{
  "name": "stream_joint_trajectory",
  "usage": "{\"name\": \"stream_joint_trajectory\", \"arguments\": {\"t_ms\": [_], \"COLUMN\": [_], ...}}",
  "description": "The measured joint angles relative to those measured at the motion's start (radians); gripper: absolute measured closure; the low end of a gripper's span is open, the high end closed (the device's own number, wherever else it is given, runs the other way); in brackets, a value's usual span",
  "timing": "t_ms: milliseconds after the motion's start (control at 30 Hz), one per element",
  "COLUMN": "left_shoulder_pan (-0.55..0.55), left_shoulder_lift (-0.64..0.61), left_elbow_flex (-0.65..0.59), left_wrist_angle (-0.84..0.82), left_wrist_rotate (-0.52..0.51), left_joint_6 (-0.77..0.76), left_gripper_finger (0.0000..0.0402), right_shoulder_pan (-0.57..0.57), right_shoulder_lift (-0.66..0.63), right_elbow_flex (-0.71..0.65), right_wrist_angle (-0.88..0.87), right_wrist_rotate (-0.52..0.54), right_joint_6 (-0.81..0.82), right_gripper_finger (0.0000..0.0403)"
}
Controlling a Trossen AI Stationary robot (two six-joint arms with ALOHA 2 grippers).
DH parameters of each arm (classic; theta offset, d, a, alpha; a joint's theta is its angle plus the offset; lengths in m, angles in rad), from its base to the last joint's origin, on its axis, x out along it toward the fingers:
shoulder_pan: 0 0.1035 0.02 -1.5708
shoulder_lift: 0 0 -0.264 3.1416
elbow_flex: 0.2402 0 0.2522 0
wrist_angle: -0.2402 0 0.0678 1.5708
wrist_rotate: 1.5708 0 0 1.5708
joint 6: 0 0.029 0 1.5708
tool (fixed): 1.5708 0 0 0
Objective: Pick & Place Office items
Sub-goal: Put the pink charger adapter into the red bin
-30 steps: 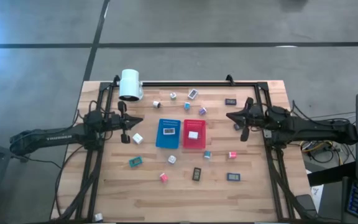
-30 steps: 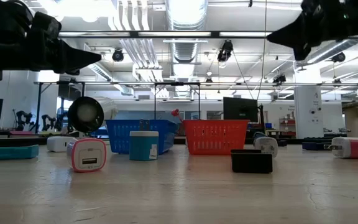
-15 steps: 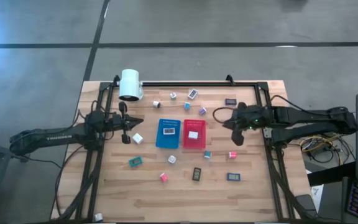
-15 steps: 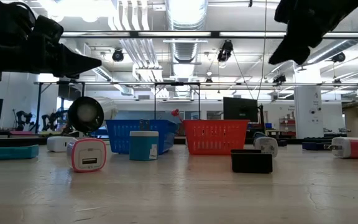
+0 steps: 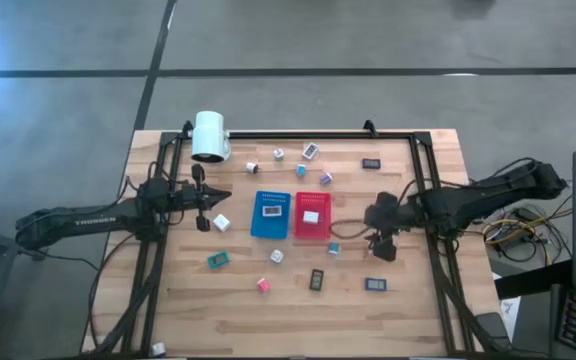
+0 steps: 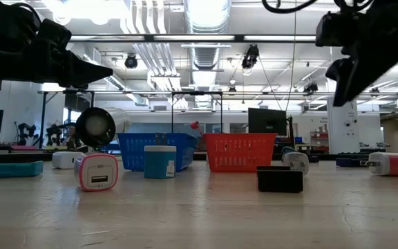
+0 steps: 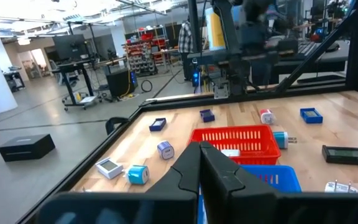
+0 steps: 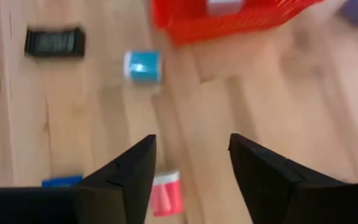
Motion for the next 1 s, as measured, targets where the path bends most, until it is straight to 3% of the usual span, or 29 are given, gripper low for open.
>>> {"name": "stream_joint_trajectory", "arguments": {"t_ms": [267,467,1000], "left_shoulder_pan": [0.000,0.000,0.000], "left_shoulder_lift": [0.000,0.000,0.000], "left_elbow_flex": [0.000,0.000,0.000], "left_wrist_angle": [0.000,0.000,0.000], "left_wrist_rotate": [0.000,0.000,0.001], "left_joint_6": [0.001,0.001,0.001], "left_gripper_finger": [0.0394,0.0394,0.0394], "right_shoulder_pan": [0.113,0.136,0.135], "right_shoulder_lift": [0.123,0.215,0.430], "right_elbow_flex": [0.000,-0.001,-0.001], "right_wrist_angle": [0.000,0.000,0.000], "right_wrist_rotate": [0.001,0.009,0.007], "right_joint_6": [-0.018,-0.003,-0.011], "right_gripper_finger": [0.0140,0.0115,0.0118]}}
